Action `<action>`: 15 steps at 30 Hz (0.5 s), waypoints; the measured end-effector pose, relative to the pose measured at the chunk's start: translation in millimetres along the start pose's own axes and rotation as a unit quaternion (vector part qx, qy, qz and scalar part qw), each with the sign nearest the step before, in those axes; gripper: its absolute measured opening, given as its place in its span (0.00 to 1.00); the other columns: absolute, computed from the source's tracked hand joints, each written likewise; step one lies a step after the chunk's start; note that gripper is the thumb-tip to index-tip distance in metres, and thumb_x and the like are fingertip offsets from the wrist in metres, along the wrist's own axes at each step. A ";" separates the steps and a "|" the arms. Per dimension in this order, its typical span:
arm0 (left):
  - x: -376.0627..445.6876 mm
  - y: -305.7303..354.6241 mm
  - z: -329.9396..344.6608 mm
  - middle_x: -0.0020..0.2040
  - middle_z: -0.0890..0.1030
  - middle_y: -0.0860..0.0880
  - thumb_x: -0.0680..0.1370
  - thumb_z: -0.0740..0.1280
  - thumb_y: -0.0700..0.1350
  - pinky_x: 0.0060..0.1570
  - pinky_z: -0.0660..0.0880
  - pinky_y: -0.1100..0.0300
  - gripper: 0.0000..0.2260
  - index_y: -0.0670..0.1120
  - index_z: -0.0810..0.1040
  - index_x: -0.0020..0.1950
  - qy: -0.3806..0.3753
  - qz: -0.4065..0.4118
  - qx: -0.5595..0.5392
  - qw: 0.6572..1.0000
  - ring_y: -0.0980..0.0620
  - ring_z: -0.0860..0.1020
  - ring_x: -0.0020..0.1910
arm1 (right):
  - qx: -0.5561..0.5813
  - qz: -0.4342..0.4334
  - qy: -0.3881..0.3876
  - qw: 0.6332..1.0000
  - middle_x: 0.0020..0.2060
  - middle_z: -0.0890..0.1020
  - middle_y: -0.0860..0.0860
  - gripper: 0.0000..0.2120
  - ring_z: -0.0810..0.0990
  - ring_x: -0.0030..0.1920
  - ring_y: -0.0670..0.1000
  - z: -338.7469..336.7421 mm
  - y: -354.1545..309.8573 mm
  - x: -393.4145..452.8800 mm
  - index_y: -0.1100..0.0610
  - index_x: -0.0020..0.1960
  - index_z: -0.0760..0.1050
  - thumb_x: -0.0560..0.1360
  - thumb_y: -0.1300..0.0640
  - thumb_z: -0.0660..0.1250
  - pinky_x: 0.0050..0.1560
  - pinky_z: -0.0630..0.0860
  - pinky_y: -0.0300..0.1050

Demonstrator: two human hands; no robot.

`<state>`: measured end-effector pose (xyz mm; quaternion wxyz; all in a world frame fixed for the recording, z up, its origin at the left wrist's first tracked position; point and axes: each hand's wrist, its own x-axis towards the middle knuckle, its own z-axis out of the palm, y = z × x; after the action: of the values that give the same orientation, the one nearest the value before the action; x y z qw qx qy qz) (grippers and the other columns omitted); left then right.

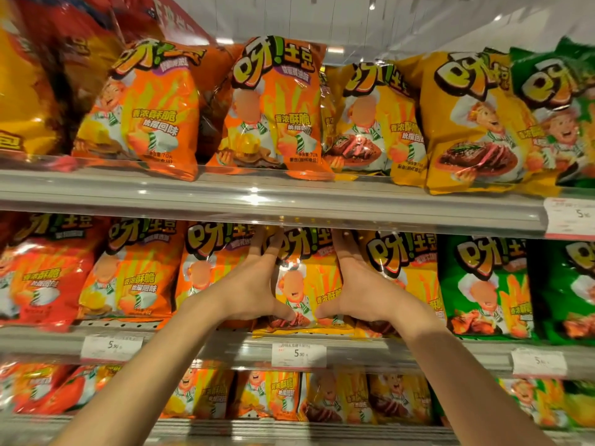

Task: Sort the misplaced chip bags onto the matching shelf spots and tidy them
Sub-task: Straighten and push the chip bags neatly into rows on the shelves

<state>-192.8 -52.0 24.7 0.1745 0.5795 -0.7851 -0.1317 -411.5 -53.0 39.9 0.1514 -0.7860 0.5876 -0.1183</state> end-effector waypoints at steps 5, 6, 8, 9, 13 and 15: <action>-1.4 3.5 -2.1 0.80 0.30 0.49 0.63 0.82 0.59 0.72 0.63 0.57 0.64 0.54 0.34 0.81 -0.006 0.000 0.017 1.000 0.43 0.54 0.81 | -0.004 0.008 0.011 1.000 0.82 0.51 0.54 0.60 0.57 0.80 0.54 5.8 -3.9 -4.2 0.57 0.82 0.44 0.66 0.42 0.81 0.73 0.62 0.43; -0.7 3.3 -1.6 0.80 0.30 0.48 0.63 0.82 0.59 0.72 0.63 0.58 0.64 0.54 0.34 0.80 -0.007 0.000 0.018 1.000 0.43 0.53 0.81 | -0.006 0.007 0.011 1.000 0.82 0.50 0.54 0.60 0.55 0.80 0.53 6.2 -4.8 -4.1 0.57 0.82 0.43 0.66 0.42 0.81 0.74 0.61 0.43; 0.0 2.8 -1.5 0.80 0.30 0.48 0.64 0.81 0.59 0.72 0.64 0.57 0.64 0.54 0.35 0.81 -0.010 -0.002 0.014 1.000 0.43 0.54 0.81 | -0.010 0.009 0.008 1.000 0.82 0.49 0.54 0.61 0.53 0.81 0.53 6.0 -6.1 -3.8 0.57 0.82 0.42 0.67 0.42 0.80 0.74 0.60 0.43; -0.5 2.7 -1.6 0.81 0.32 0.47 0.64 0.81 0.60 0.72 0.66 0.56 0.63 0.53 0.36 0.81 -0.008 -0.003 0.014 1.000 0.42 0.55 0.80 | -0.010 0.010 0.006 1.000 0.82 0.48 0.54 0.61 0.53 0.81 0.53 5.5 -6.6 -3.9 0.57 0.82 0.42 0.67 0.42 0.80 0.75 0.59 0.43; -17.8 1.4 1.9 0.82 0.40 0.47 0.69 0.76 0.63 0.74 0.63 0.54 0.55 0.56 0.41 0.81 0.034 0.021 0.040 0.998 0.43 0.54 0.80 | -0.005 0.004 0.009 1.000 0.82 0.49 0.54 0.60 0.54 0.81 0.54 5.3 -5.4 -8.4 0.54 0.82 0.40 0.68 0.37 0.77 0.74 0.61 0.45; -31.7 -5.4 5.4 0.81 0.50 0.48 0.75 0.68 0.65 0.73 0.64 0.52 0.42 0.57 0.49 0.81 0.106 0.057 0.060 0.991 0.46 0.55 0.80 | 0.002 -0.007 0.037 0.999 0.82 0.49 0.52 0.58 0.53 0.81 0.54 8.9 -5.4 -14.9 0.51 0.82 0.39 0.69 0.31 0.72 0.77 0.60 0.49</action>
<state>-182.0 -23.2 13.7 0.2288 0.5539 -0.8005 -0.0123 -407.7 -36.4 33.5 0.1306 -0.7847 0.5872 -0.1493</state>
